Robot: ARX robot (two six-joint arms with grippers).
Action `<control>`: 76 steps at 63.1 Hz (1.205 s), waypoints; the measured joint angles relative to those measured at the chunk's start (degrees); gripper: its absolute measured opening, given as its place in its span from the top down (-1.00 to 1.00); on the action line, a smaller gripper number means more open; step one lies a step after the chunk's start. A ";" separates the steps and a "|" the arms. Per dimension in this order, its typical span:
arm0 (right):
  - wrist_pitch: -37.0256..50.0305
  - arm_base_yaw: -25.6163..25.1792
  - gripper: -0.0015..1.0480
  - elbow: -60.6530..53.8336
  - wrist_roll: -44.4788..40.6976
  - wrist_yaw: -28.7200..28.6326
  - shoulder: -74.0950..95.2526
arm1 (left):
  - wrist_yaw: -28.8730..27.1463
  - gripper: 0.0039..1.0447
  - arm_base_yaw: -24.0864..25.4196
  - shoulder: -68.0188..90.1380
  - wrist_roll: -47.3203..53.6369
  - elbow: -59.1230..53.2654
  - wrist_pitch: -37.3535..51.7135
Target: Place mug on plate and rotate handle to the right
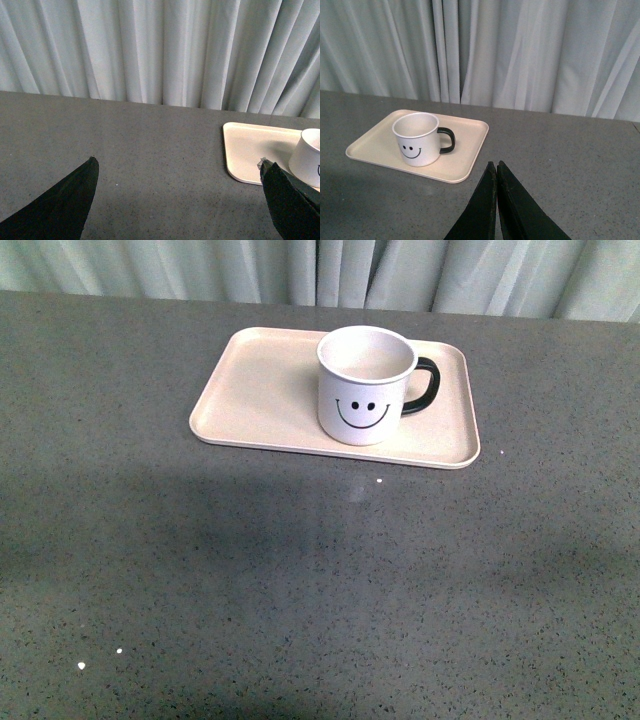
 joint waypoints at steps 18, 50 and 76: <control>0.00 0.00 0.05 0.00 0.00 0.00 0.00 | 0.00 -0.83 0.00 0.00 0.00 0.00 0.00; 0.00 0.00 -0.82 0.00 0.02 0.00 0.00 | 0.00 -0.83 0.00 0.00 0.00 0.00 0.00; 0.00 0.00 -0.82 0.00 0.02 0.00 0.00 | 0.00 -0.83 0.00 0.00 0.00 0.00 0.00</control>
